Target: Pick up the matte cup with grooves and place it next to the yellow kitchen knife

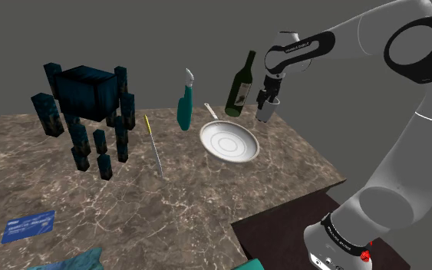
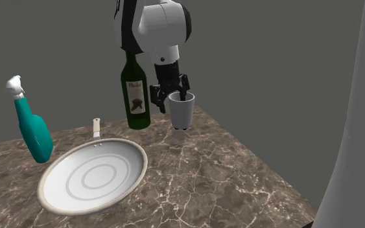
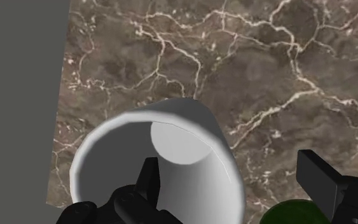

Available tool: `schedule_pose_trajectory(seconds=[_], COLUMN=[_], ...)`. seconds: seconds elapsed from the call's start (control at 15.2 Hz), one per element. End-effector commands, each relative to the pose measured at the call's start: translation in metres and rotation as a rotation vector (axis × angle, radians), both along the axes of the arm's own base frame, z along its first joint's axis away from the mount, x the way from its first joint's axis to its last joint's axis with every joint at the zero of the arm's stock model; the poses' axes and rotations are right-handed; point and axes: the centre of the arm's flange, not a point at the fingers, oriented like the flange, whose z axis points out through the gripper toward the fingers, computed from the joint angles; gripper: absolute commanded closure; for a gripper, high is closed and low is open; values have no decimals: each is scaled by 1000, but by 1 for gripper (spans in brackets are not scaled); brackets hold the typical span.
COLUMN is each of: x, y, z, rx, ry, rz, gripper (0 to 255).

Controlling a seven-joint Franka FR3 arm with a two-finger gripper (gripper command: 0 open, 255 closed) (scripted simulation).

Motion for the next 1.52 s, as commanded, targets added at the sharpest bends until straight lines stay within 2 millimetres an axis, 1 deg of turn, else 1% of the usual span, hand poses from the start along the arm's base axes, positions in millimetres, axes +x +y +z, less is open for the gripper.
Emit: schedule_pose_trajectory(seconds=[0.0,0.07,0.66,1.45], x=[0,0,0,0], y=[0,0,0,0], z=[0,0,0,63], rx=[0,0,0,0], ry=[0,0,0,0], rz=[0,0,0,0], gripper=[0,255,255,255])
